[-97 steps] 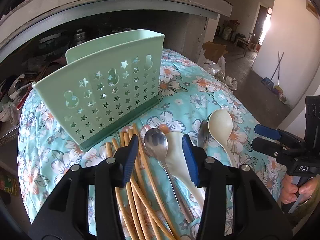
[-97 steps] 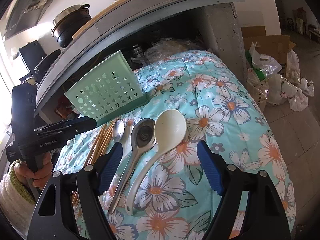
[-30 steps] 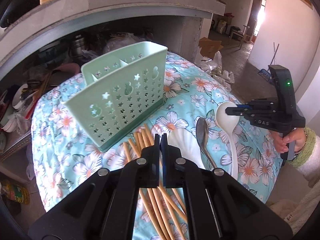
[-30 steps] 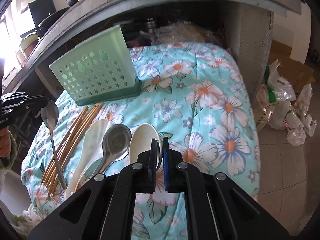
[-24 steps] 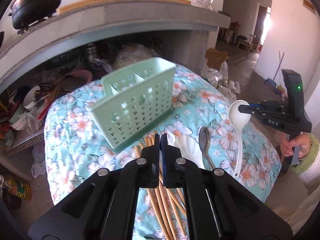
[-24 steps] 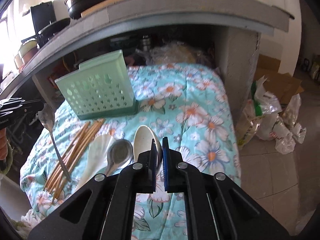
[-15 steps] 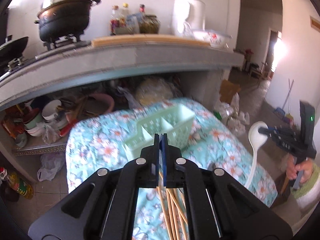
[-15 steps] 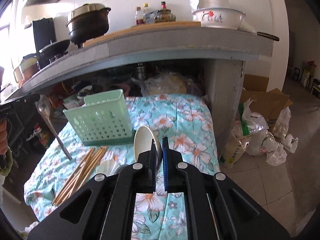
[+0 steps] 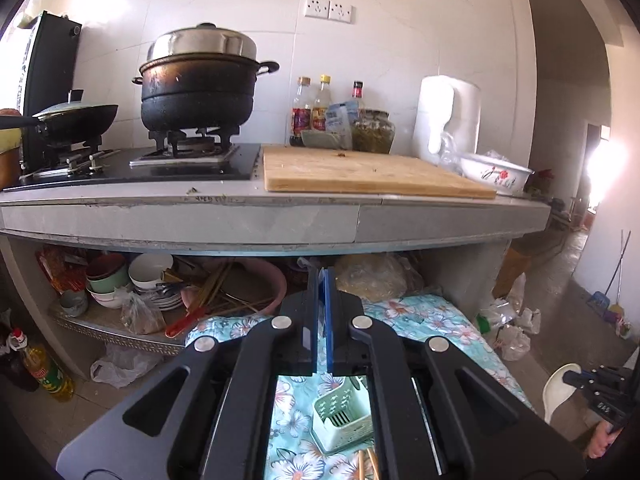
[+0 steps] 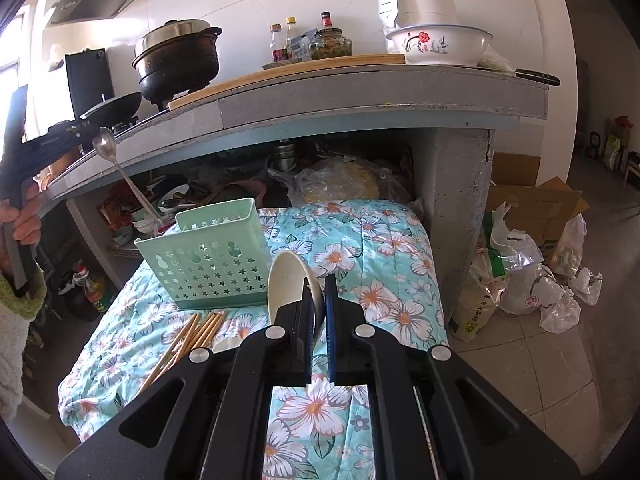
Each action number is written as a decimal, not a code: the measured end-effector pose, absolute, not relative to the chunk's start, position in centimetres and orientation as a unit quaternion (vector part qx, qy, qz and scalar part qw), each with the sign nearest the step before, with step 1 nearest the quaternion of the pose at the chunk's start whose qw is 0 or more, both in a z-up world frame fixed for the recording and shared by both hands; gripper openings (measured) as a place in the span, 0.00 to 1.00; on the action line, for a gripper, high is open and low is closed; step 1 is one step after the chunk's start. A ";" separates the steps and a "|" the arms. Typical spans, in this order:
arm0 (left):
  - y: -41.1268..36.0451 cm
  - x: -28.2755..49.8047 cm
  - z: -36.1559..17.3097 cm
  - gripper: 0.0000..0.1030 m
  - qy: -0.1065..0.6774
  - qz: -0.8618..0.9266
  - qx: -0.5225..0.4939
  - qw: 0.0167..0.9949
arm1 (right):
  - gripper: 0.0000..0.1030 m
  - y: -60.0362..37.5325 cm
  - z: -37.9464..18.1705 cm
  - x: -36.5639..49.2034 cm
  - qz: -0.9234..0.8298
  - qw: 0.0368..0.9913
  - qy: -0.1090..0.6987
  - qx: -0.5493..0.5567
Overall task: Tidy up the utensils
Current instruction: 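Lift the ladle with the right gripper and carry it above the mint holder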
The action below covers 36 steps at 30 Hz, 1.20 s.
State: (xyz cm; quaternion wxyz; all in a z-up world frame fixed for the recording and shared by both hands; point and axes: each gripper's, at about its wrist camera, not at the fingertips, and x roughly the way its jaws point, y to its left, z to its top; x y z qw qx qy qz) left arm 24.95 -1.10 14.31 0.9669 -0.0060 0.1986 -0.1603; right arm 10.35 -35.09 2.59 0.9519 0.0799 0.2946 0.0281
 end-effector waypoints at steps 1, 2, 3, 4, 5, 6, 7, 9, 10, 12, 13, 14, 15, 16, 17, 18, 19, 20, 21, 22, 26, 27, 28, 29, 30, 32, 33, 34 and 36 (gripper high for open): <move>-1.4 25.6 13.9 0.02 0.204 -0.158 -0.001 0.966 | 0.05 -35.1 2.6 10.6 0.028 0.952 0.295 0.081; -1.9 26.1 13.2 0.02 0.208 -0.153 0.011 0.966 | 0.05 -35.2 2.7 10.8 0.028 0.952 0.295 0.081; -2.3 26.4 12.4 0.02 0.212 -0.150 0.020 0.965 | 0.05 -35.2 2.8 10.9 0.027 0.952 0.294 0.080; -2.6 26.9 11.7 0.02 0.220 -0.151 0.024 0.963 | 0.05 -35.2 2.9 11.0 0.026 0.953 0.293 0.078; -2.8 27.2 10.8 0.02 0.229 -0.153 0.025 0.961 | 0.05 -35.3 3.1 11.2 0.024 0.953 0.291 0.077; -3.0 27.5 10.1 0.02 0.237 -0.154 0.026 0.959 | 0.05 -35.4 3.4 11.5 0.023 0.954 0.287 0.077; -3.0 27.8 9.4 0.02 0.243 -0.152 0.028 0.958 | 0.05 -35.5 3.7 11.8 0.022 0.955 0.284 0.076; -3.2 28.3 8.1 0.02 0.252 -0.148 0.032 0.956 | 0.05 -35.6 4.6 12.5 0.019 0.959 0.273 0.075; -3.2 28.5 7.4 0.02 0.259 -0.149 0.031 0.954 | 0.05 -35.7 5.0 12.9 0.019 0.960 0.268 0.073; -3.0 29.0 6.1 0.02 0.278 -0.149 0.029 0.949 | 0.05 -35.5 6.0 13.9 0.018 0.964 0.255 0.071; -2.9 29.2 5.5 0.02 0.289 -0.150 0.025 0.945 | 0.05 -35.4 6.6 14.6 0.018 0.966 0.247 0.070; -2.6 29.3 5.0 0.03 0.295 -0.151 0.017 0.943 | 0.05 -35.4 7.1 15.1 0.016 0.968 0.240 0.070; -2.3 29.3 4.7 0.03 0.300 -0.154 0.009 0.941 | 0.05 -35.3 7.8 15.9 0.015 0.971 0.229 0.072; -2.0 29.2 4.3 0.05 0.304 -0.158 0.005 0.939 | 0.05 -35.3 8.3 16.4 0.015 0.972 0.221 0.075; -1.8 29.0 4.1 0.14 0.307 -0.159 0.002 0.938 | 0.05 -35.3 9.0 17.2 0.016 0.974 0.211 0.080; -1.5 28.8 3.9 0.19 0.307 -0.161 -0.004 0.938 | 0.05 -35.3 9.6 17.8 0.017 0.975 0.203 0.086; -1.2 28.6 3.9 0.27 0.305 -0.164 -0.012 0.938 | 0.05 -35.2 10.3 18.4 0.018 0.976 0.194 0.092; -0.8 28.2 3.9 0.31 0.302 -0.165 -0.020 0.939 | 0.05 -35.1 10.9 19.1 0.019 0.978 0.184 0.096; -0.6 27.9 3.8 0.32 0.298 -0.167 -0.025 0.939 | 0.05 -34.9 11.5 19.6 0.020 0.980 0.176 0.096; -0.3 27.5 3.8 0.36 0.296 -0.169 -0.030 0.940 | 0.05 -34.6 12.0 20.3 0.019 0.981 0.167 0.094; 0.8 25.7 3.5 0.44 0.289 -0.174 -0.051 0.940 | 0.05 -32.8 12.7 23.0 0.013 0.985 0.153 0.076; 1.0 25.2 3.3 0.45 0.289 -0.174 -0.053 0.940 | 0.05 -32.4 12.7 23.6 0.011 0.986 0.153 0.072; 1.2 24.7 3.1 0.46 0.290 -0.172 -0.054 0.940 | 0.05 -32.0 12.5 24.3 0.009 0.986 0.153 0.067; 1.5 24.1 2.9 0.48 0.289 -0.171 -0.054 0.940 | 0.05 -31.5 12.3 25.0 0.007 0.986 0.155 0.061; 1.7 23.5 2.7 0.50 0.288 -0.168 -0.053 0.941 | 0.05 -31.2 12.0 25.4 0.003 0.986 0.156 0.055; 2.3 22.2 2.1 0.56 0.286 -0.159 -0.055 0.943 | 0.05 -30.4 11.4 26.5 -0.002 0.986 0.159 0.045; 2.5 21.6 1.7 0.57 0.287 -0.157 -0.057 0.943 | 0.05 -30.0 10.9 27.2 -0.005 0.986 0.163 0.040; 2.8 21.1 1.4 0.57 0.289 -0.155 -0.058 0.943 | 0.05 -29.6 10.5 27.5 -0.008 0.986 0.165 0.034; 3.3 20.2 0.6 0.58 0.297 -0.149 -0.059 0.941 | 0.05 -28.7 9.5 28.4 -0.013 0.985 0.170 0.013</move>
